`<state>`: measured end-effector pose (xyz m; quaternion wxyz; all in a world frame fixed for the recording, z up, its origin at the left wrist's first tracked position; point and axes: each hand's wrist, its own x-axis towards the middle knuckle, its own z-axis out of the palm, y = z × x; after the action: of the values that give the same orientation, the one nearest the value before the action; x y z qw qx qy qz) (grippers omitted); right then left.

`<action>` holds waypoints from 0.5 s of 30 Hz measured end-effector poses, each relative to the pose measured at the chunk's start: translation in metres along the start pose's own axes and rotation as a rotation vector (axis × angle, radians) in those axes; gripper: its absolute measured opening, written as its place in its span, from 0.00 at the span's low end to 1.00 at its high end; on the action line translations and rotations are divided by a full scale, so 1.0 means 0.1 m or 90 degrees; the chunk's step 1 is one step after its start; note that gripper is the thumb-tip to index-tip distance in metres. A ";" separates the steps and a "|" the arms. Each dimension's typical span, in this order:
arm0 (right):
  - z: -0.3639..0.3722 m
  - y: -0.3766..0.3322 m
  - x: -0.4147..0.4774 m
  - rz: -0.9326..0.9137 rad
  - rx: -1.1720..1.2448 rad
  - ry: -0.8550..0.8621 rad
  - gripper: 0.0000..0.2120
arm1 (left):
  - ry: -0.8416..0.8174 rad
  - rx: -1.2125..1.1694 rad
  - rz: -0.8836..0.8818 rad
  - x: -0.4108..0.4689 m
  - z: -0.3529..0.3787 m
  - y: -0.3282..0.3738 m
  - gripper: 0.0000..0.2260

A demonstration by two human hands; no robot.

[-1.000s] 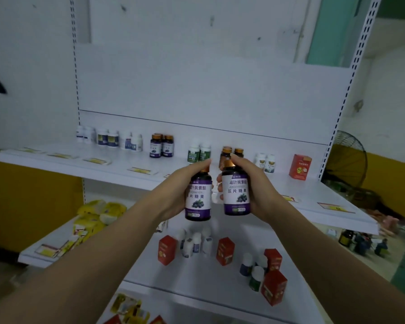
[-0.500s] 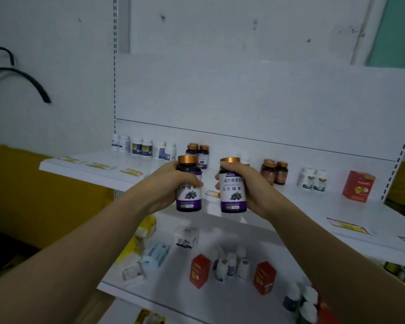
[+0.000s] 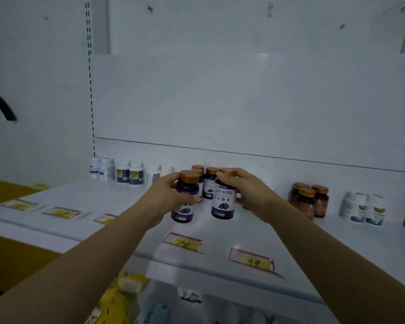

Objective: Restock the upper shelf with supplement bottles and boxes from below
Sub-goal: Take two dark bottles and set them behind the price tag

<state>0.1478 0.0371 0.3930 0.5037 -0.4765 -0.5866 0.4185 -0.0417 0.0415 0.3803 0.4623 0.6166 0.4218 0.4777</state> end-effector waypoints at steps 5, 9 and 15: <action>-0.01 0.24 0.47 0.061 -0.073 0.037 0.14 | -0.022 0.025 -0.034 0.60 -0.01 -0.26 0.26; 0.03 0.41 0.74 0.104 -0.120 0.072 0.13 | -0.031 0.053 -0.028 0.96 0.02 -0.45 0.26; 0.15 0.55 1.06 0.096 -0.273 0.168 0.15 | -0.040 0.037 0.004 1.27 -0.01 -0.70 0.24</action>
<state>0.1362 0.1513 0.3580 0.4304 -0.6652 -0.5539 0.2556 -0.0246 0.1794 0.3380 0.4555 0.6463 0.4186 0.4469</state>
